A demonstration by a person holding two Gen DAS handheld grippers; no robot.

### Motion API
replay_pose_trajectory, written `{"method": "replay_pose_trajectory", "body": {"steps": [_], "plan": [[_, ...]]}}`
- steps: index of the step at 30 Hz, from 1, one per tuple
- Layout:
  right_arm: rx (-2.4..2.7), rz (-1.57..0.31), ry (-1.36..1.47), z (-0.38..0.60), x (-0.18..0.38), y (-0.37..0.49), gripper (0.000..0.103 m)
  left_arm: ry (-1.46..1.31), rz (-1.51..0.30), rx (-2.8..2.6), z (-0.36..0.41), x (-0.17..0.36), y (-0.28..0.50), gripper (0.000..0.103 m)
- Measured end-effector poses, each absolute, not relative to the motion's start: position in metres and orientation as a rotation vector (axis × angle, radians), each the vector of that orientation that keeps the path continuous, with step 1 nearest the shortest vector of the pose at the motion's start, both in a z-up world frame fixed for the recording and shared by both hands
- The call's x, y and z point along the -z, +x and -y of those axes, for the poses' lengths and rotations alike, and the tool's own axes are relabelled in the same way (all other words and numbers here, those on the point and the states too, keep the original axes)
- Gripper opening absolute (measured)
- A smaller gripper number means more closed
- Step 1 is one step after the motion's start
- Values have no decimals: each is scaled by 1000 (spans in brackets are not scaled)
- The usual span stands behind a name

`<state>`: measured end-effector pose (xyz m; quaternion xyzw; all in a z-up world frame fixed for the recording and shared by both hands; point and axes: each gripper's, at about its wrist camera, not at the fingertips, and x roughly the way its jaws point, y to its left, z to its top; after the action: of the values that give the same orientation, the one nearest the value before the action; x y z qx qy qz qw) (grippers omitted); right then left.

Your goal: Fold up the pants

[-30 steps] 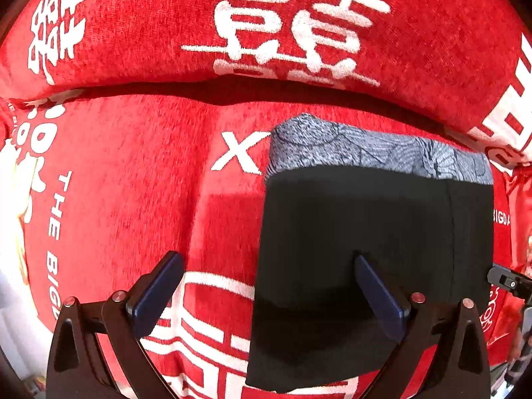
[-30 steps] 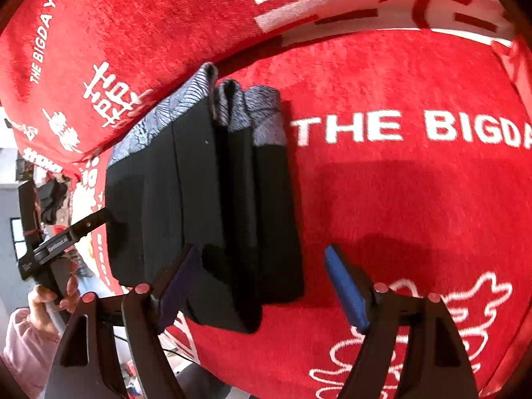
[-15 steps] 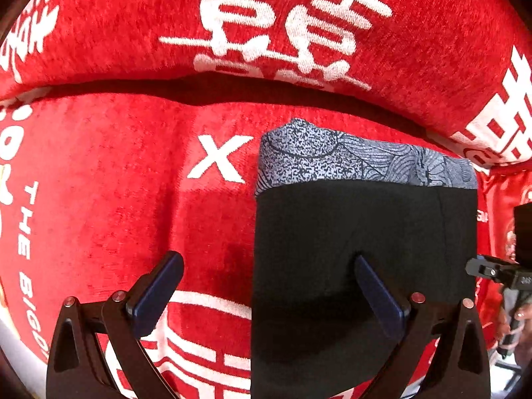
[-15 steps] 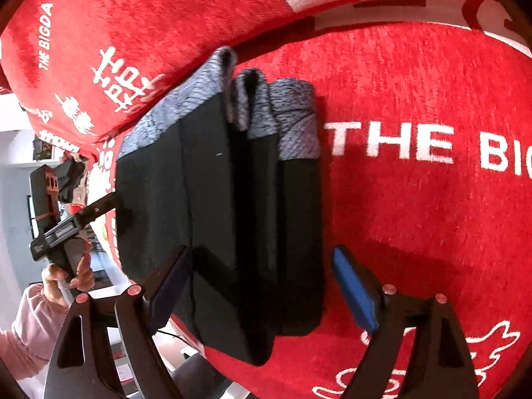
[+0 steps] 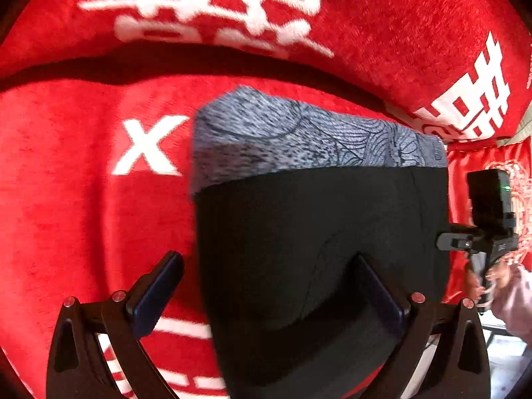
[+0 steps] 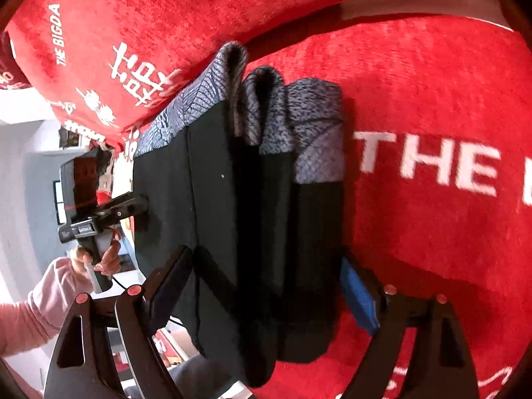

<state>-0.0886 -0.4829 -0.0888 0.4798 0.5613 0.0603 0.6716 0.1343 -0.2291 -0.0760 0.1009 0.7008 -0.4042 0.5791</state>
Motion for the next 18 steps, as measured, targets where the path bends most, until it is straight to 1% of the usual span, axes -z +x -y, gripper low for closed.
{"method": "replay_pose_trajectory", "body": {"steps": [4,6,7,8,10,12,14,18], "plan": [[-151,-1237,1136,488,96,-87,88,205,-1645,964,234,81,128,103],[-133,-1231,1163,491,99,-89,85,182,-1641,951,232,80,127,101],[-120,-1233,1164,492,99,-89,79,169,-1639,951,232,79,126,97],[-109,-1240,1150,491,97,-90,73,141,-1645,962,230,76,124,86],[-110,-1241,1138,489,95,-90,65,131,-1628,962,228,67,121,79],[-107,-1239,1145,488,92,-89,60,141,-1614,957,229,61,119,72],[-102,-1236,1144,486,86,-86,54,154,-1599,949,228,53,117,70],[-114,-1213,1147,485,71,-85,48,191,-1568,966,230,33,108,69]]}}
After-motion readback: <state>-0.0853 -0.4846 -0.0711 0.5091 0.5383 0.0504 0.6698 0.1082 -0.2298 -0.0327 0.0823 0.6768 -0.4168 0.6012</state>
